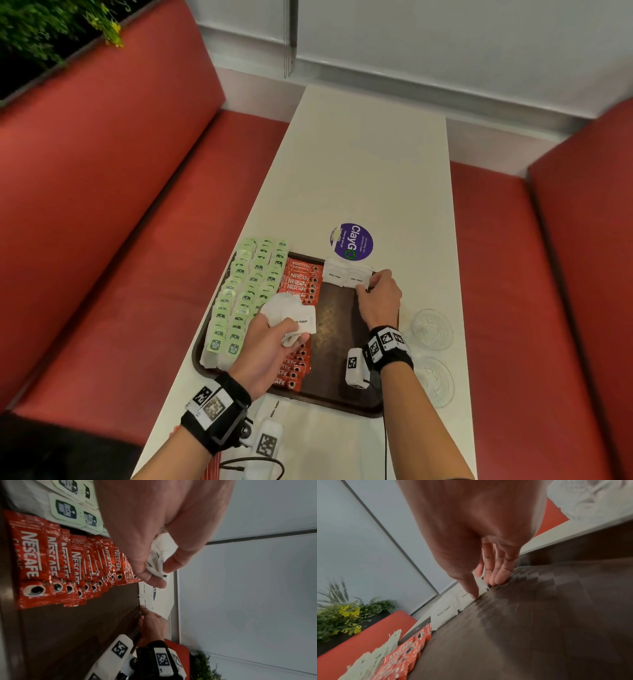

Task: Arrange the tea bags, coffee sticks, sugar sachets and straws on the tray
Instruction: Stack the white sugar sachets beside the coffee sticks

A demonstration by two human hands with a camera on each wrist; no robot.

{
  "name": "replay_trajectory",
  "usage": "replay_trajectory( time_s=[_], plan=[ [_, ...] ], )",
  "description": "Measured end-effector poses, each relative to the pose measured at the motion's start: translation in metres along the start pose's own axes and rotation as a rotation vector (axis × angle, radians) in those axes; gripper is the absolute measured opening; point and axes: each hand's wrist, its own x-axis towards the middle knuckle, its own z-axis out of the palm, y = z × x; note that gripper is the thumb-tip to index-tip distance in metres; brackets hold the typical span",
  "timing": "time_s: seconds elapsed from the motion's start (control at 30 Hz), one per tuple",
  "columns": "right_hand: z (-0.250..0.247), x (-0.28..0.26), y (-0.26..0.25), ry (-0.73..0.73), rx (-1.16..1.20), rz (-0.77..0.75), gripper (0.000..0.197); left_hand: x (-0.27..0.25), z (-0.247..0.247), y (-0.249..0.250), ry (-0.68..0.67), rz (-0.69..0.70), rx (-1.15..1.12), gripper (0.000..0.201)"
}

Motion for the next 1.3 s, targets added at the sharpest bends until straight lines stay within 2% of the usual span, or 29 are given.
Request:
replay_trajectory(
  time_s=[0.13,0.23,0.3,0.4,0.43,0.5,0.6,0.67,0.8,0.87,0.97,1.07,1.3],
  plan=[
    [-0.012,-0.010,-0.010,0.026,0.046,0.025,0.033,0.000,0.000,0.004,-0.034,0.023,0.011,0.042],
    [-0.038,-0.038,-0.037,0.061,0.212,-0.011,0.027,0.002,0.000,0.005,-0.061,0.047,0.055,0.044],
    [-0.053,-0.068,-0.056,-0.070,0.363,0.002,0.025,0.004,0.001,0.005,-0.084,0.062,0.088,0.044],
    [-0.063,-0.108,-0.066,-0.400,0.602,0.097,0.036,0.006,0.004,0.002,-0.125,0.080,0.116,0.042],
    [-0.063,-0.117,-0.065,-0.463,0.670,0.116,0.034,0.006,0.005,0.001,-0.138,0.091,0.133,0.042],
    [-0.063,-0.127,-0.058,-0.492,0.743,0.105,0.023,0.006,0.006,-0.002,-0.143,0.118,0.179,0.042],
    [-0.067,-0.129,-0.049,-0.499,0.736,0.044,0.015,0.006,0.001,-0.007,-0.116,0.140,0.224,0.048],
    [-0.070,-0.124,-0.047,-0.503,0.641,0.001,0.017,0.007,-0.003,-0.010,-0.088,0.142,0.245,0.056],
    [-0.071,-0.113,-0.047,-0.533,0.558,-0.006,0.025,0.009,-0.006,-0.013,-0.057,0.164,0.257,0.054],
    [-0.064,-0.103,-0.046,-0.481,0.576,0.026,0.029,0.009,-0.006,-0.012,-0.022,0.162,0.228,0.054],
    [-0.047,-0.082,-0.038,-0.235,0.561,0.124,0.029,0.012,-0.012,-0.009,0.032,0.140,0.158,0.057],
    [-0.029,-0.059,-0.031,-0.025,0.444,0.130,0.028,0.013,-0.018,-0.006,0.023,0.104,0.081,0.057],
    [0.009,-0.030,-0.028,0.033,0.323,0.113,0.027,0.017,-0.023,-0.006,0.045,0.064,0.023,0.047]
  ],
)
